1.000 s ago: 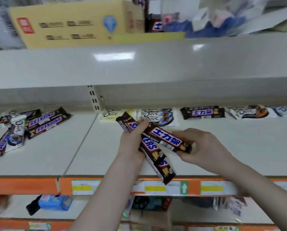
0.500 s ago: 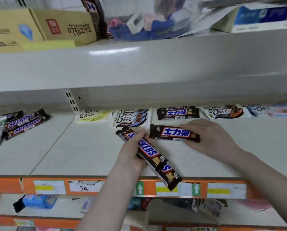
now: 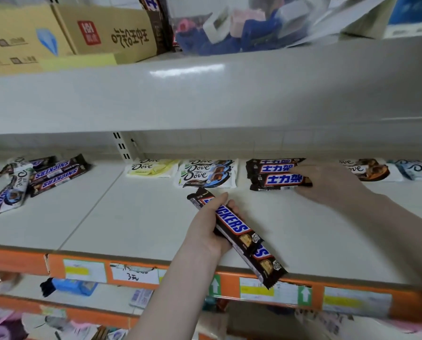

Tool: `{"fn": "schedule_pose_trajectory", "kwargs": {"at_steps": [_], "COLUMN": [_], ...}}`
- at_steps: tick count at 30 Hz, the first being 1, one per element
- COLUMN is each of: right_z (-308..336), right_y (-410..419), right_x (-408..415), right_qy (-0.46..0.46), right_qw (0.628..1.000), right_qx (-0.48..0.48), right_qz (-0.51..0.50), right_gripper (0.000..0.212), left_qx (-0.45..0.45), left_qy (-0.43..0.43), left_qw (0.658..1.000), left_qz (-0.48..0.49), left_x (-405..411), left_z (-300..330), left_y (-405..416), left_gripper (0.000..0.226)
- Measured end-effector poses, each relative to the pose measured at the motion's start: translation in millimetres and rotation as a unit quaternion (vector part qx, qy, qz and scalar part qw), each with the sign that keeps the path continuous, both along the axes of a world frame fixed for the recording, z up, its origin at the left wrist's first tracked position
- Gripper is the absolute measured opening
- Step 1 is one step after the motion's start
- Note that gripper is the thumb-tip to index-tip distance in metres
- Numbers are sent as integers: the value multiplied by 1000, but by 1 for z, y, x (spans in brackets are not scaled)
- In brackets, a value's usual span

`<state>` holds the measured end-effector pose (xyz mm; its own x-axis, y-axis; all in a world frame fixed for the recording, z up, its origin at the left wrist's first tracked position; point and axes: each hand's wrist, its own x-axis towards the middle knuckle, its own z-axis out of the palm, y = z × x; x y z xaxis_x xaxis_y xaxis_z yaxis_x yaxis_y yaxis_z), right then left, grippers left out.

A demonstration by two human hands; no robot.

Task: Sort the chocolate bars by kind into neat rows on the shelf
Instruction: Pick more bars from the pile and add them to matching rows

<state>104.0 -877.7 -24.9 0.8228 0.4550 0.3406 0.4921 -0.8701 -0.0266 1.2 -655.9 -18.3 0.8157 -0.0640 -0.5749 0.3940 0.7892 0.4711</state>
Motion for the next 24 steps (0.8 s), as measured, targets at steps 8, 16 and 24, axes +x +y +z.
{"fn": "schedule_pose_trajectory", "kwargs": {"at_steps": [8,16,24], "right_z": [-7,-8,-14], "right_y": [0,1,-1], "right_x": [14,17,16], "right_qy": [-2,6,13], "right_qw": [1000,999,999], "right_qx": [26,36,44], "right_qz": [6,14,17], "right_gripper": [31,36,38], "left_qx": [5,-43,-71], "left_qy": [-7,-42,-66], "left_qw": [1000,998,995], "left_qz": [-24,-29,-23], "left_x": [8,15,18], "left_z": [1,3,2], "left_y": [0,1,4], "left_gripper": [15,14,32]}}
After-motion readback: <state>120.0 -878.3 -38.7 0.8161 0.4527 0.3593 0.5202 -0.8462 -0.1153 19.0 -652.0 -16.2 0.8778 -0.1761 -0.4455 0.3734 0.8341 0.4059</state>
